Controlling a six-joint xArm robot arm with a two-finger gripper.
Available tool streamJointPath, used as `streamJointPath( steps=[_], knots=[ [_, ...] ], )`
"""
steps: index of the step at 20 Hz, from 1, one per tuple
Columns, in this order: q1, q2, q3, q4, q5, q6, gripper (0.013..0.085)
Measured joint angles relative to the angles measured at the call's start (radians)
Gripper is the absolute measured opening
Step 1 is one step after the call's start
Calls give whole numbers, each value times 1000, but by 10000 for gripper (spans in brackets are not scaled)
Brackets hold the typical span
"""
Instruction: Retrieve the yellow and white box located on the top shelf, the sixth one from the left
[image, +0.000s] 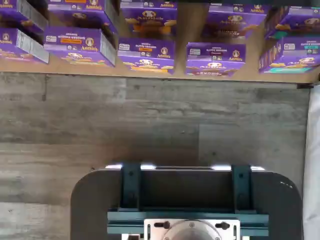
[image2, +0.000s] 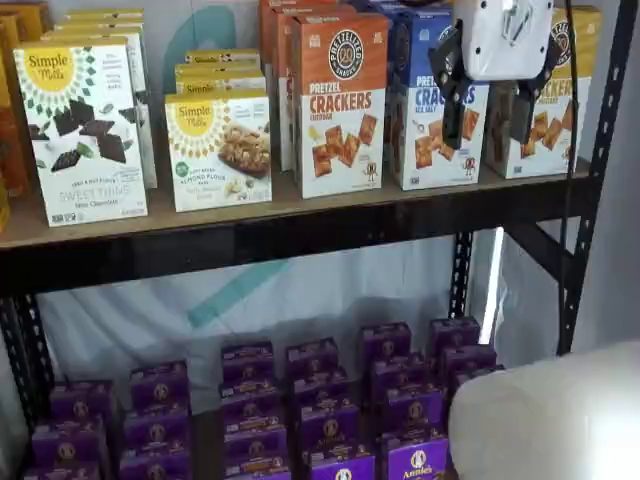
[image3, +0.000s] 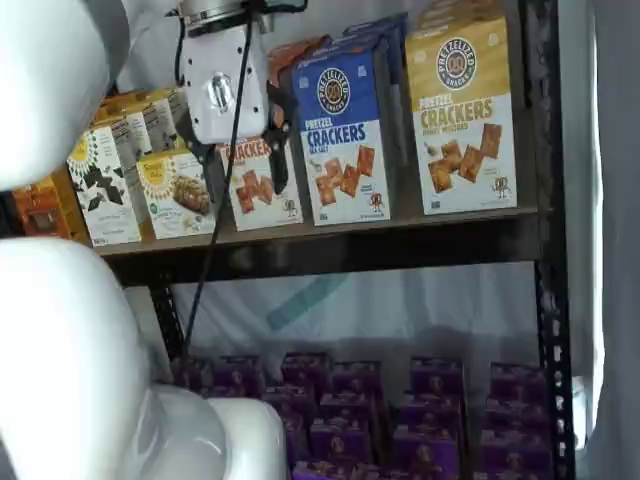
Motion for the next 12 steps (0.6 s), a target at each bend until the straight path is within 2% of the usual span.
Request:
streamJointPath(
  steps=[3,7,9,12],
  knots=[
    [-32,4,-4,35,8,-16,850],
    [-37,7,-5,36,8,-21,850],
    [-26,1,1,11,-10,-22,850],
    [-4,-21,28,-67,-80,-29,850]
  ],
)
